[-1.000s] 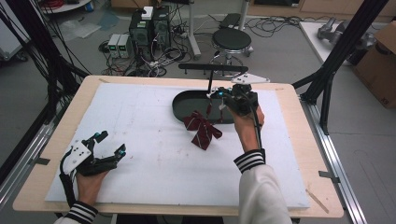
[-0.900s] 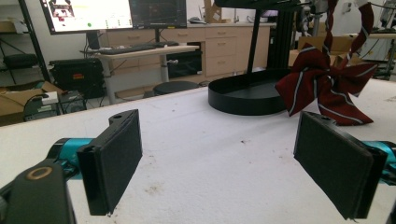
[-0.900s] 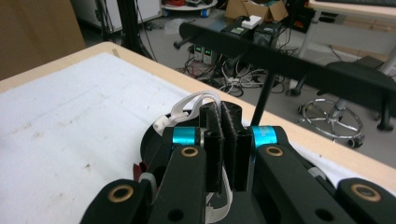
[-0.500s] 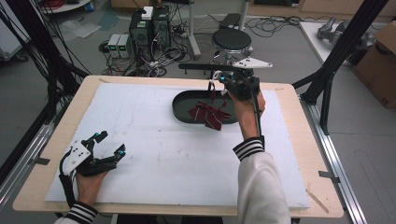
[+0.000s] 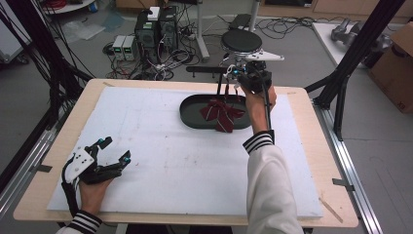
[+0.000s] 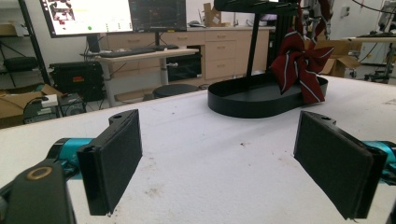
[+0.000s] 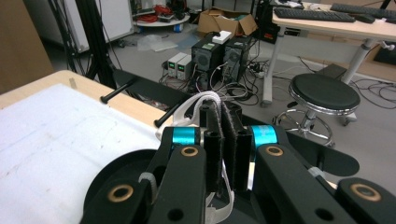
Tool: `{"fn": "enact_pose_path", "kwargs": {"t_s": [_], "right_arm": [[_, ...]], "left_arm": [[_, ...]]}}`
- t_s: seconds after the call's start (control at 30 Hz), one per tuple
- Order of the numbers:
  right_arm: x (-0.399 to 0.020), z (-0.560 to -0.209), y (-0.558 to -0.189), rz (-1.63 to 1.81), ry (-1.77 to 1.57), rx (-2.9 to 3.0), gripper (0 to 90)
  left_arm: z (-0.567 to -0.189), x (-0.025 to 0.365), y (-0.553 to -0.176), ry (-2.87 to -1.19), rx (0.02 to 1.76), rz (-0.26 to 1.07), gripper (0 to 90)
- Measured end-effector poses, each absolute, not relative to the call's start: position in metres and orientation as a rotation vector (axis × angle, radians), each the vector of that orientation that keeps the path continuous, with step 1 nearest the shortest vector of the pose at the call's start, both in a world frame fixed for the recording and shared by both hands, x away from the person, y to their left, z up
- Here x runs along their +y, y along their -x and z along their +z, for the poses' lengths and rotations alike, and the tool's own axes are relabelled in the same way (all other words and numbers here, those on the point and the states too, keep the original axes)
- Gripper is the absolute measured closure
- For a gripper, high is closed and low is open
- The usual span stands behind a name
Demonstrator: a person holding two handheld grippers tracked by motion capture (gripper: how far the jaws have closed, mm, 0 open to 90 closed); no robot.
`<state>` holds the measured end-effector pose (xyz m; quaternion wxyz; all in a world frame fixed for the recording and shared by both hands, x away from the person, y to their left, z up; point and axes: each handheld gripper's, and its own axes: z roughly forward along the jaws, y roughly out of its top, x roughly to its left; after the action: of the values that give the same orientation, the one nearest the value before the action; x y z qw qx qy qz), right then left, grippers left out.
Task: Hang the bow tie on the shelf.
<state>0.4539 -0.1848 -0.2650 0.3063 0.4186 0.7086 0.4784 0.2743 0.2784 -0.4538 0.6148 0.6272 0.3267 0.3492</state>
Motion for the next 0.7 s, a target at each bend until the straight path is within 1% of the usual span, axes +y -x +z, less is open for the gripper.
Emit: {"fn": "enact_pose_path", "kwargs": {"t_s": [0.3, 0.43, 0.6, 0.7], "right_arm": [[-0.185, -0.265, -0.475, 1.252, -1.122, 1.867, 87.4], [-0.186, -0.265, -0.481, 1.258, -1.131, 1.862, 87.4], [-0.184, -0.256, -0.486, 1.256, -1.103, 1.842, 87.4], [-0.185, -0.259, -0.489, 1.24, -1.117, 1.855, 87.3]], "left_arm": [[-0.454, 0.279, -0.275, -1.45, 0.755, 0.796, 15.7], [-0.454, 0.279, -0.275, -1.447, 0.756, 0.789, 15.7], [-0.454, 0.279, -0.275, -1.445, 0.754, 0.79, 15.7], [-0.454, 0.279, -0.275, -1.447, 0.754, 0.791, 15.7]]}}
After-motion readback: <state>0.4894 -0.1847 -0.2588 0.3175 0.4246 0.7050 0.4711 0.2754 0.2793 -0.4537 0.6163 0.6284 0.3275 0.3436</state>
